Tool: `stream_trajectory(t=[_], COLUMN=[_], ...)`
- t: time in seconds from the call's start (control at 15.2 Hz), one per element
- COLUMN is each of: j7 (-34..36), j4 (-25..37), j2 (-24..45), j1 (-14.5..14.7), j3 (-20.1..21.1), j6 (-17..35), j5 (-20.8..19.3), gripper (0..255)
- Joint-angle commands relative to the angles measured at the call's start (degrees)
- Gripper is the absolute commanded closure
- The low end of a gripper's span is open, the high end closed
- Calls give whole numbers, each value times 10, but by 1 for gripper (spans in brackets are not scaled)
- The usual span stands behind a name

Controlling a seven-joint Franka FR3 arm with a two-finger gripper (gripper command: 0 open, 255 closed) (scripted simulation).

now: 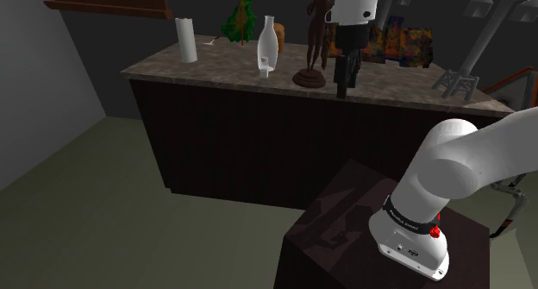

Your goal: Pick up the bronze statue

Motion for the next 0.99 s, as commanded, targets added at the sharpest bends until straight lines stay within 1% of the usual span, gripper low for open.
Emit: stream_trajectory(t=[0.0,0.46,0.92], j7=[0,-44,-88], j4=[0,0,27], j2=[0,47,113], j1=[0,-37,-64], j3=[0,-59,-120], j6=[0,120,236], j5=[0,-44,-64], gripper=[0,0,0])
